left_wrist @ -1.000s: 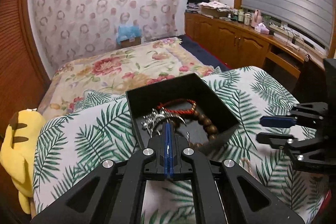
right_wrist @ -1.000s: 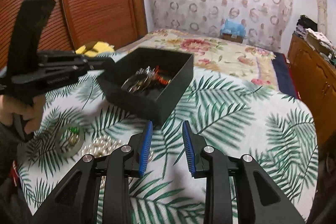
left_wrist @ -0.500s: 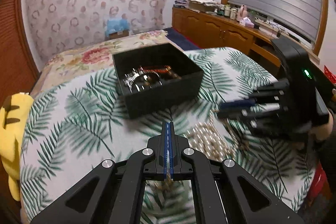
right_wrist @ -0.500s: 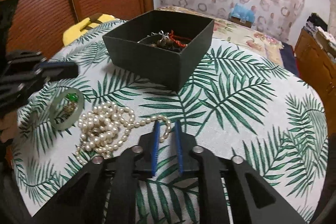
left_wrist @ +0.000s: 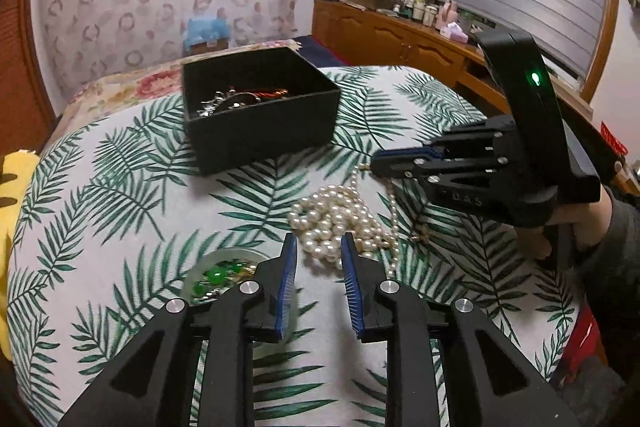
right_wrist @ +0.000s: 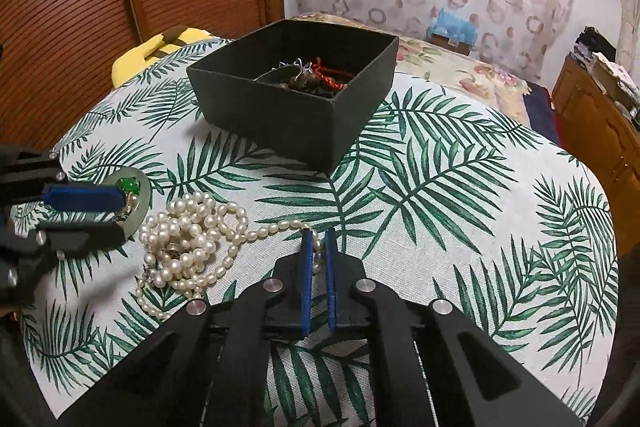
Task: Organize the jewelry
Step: 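Grasp the pearl necklace with the left tool and lift it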
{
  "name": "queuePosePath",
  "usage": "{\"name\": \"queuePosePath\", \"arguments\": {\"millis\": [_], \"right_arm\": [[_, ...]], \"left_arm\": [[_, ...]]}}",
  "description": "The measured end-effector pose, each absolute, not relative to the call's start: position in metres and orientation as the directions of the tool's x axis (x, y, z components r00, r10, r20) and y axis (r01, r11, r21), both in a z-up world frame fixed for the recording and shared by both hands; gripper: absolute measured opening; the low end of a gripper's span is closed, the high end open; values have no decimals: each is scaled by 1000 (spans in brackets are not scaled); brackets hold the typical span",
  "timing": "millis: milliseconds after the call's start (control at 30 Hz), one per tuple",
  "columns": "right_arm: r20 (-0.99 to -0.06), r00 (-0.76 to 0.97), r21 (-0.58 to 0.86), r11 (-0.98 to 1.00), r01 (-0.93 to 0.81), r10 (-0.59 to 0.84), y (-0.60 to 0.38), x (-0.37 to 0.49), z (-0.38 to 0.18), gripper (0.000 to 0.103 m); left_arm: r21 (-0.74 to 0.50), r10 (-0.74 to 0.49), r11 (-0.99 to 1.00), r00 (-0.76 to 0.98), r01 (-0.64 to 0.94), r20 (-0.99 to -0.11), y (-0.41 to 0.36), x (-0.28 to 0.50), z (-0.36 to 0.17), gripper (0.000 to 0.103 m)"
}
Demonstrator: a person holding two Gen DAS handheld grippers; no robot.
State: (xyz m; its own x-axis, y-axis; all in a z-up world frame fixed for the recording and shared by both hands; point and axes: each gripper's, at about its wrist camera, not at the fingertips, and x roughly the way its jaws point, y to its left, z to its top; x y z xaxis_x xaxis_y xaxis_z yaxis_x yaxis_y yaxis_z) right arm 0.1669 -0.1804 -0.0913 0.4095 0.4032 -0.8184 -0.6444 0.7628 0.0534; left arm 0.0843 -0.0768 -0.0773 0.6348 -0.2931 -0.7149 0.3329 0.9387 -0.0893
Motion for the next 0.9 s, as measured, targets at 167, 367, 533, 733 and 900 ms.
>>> {"name": "queuePosePath", "arguments": {"millis": [167, 367, 533, 733, 900], "right_arm": [[-818, 411, 53, 763, -644, 403, -182, 168, -91, 7], [-817, 411, 55, 763, -644, 405, -182, 168, -91, 7], [-817, 412, 52, 763, -644, 403, -182, 168, -92, 7], [-817, 411, 53, 763, -644, 404, -182, 168, -92, 7], [-817, 413, 50, 763, -644, 402, -182, 167, -92, 7]], "left_arm": [[-35, -275, 932, 639, 362, -719, -92, 83, -77, 21], [22, -229, 932, 638, 361, -735, -100, 90, -83, 21], [36, -213, 931, 622, 363, -754, -105, 99, -89, 21], [36, -210, 932, 616, 361, -759, -103, 102, -89, 20], [21, -211, 940, 630, 340, -747, -94, 100, -85, 6]]}}
